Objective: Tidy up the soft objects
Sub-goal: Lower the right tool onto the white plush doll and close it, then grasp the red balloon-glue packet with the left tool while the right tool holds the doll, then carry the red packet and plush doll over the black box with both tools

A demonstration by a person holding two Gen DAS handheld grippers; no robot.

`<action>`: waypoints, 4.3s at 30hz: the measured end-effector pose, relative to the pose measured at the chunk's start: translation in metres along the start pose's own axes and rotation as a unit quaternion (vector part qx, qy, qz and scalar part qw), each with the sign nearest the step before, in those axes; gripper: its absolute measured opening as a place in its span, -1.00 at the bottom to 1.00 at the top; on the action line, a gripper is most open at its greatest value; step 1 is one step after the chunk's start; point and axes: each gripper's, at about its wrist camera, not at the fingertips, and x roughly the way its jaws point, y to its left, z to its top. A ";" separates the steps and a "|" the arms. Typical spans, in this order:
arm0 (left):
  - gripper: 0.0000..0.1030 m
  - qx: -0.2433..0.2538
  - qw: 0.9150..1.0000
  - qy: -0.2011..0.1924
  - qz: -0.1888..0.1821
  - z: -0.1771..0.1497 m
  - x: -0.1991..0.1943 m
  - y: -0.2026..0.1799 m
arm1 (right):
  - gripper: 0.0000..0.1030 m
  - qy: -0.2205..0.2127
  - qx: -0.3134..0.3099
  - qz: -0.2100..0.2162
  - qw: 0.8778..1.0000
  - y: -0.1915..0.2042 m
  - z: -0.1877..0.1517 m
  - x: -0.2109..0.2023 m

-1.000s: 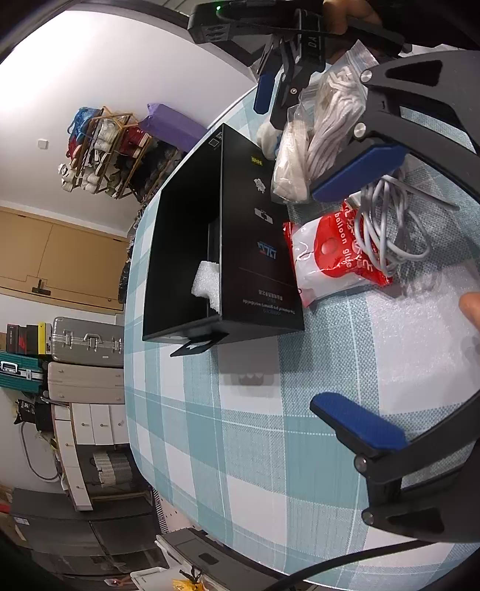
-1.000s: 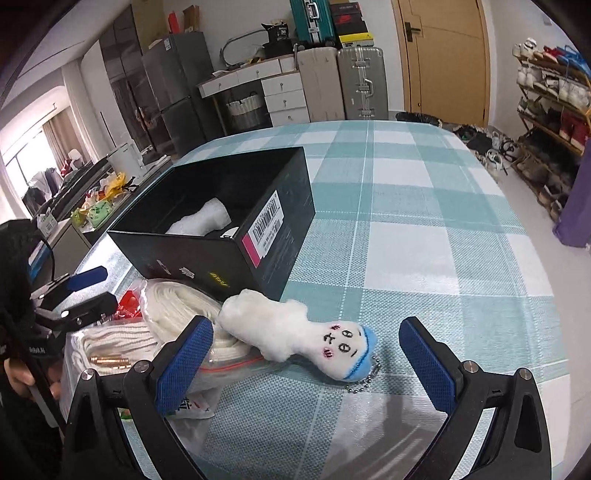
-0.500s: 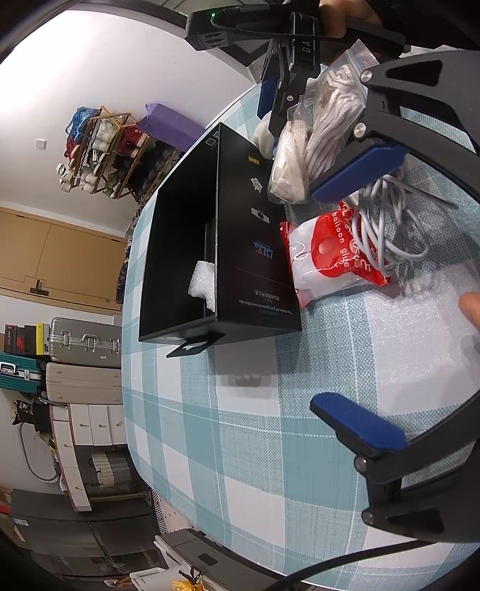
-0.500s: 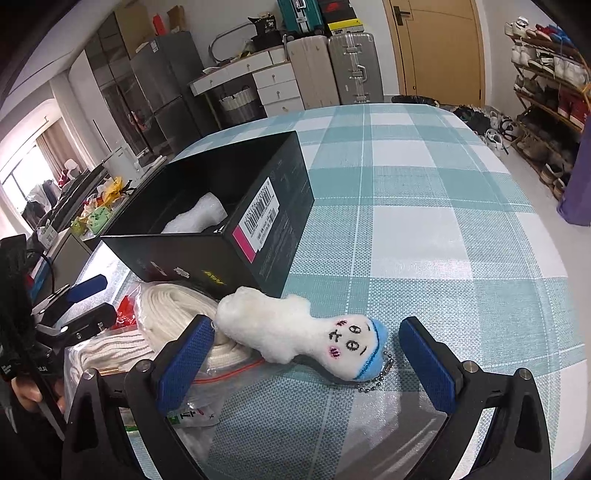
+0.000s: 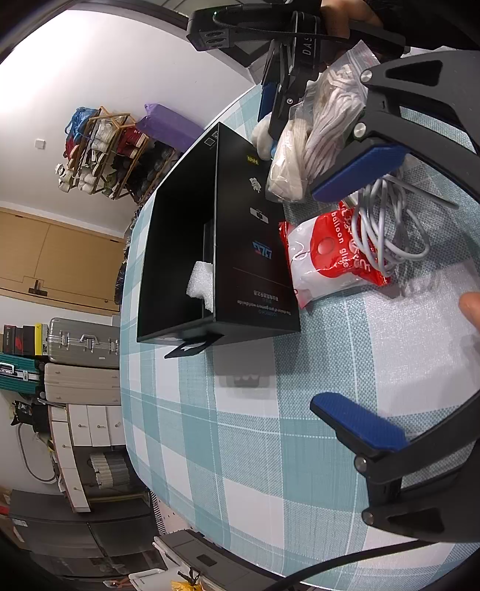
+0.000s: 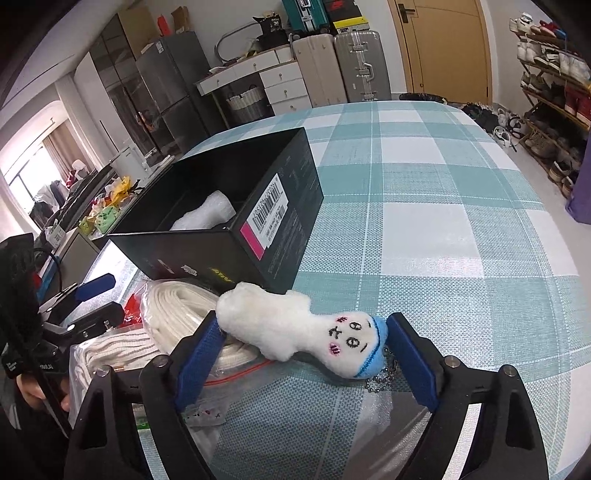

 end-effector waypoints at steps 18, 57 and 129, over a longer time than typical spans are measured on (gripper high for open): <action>1.00 -0.024 0.999 0.042 0.017 0.011 0.013 -0.002 | 0.71 -0.042 -0.036 0.017 0.998 0.015 0.001 -0.033; 1.00 -0.025 0.993 0.096 0.059 0.013 0.017 0.014 | 0.71 -0.062 -0.038 0.016 0.997 0.017 0.002 -0.054; -0.20 0.043 0.996 -0.072 -0.008 0.098 -0.025 -0.027 | 0.71 -0.116 -0.156 0.008 0.981 0.088 0.069 -0.062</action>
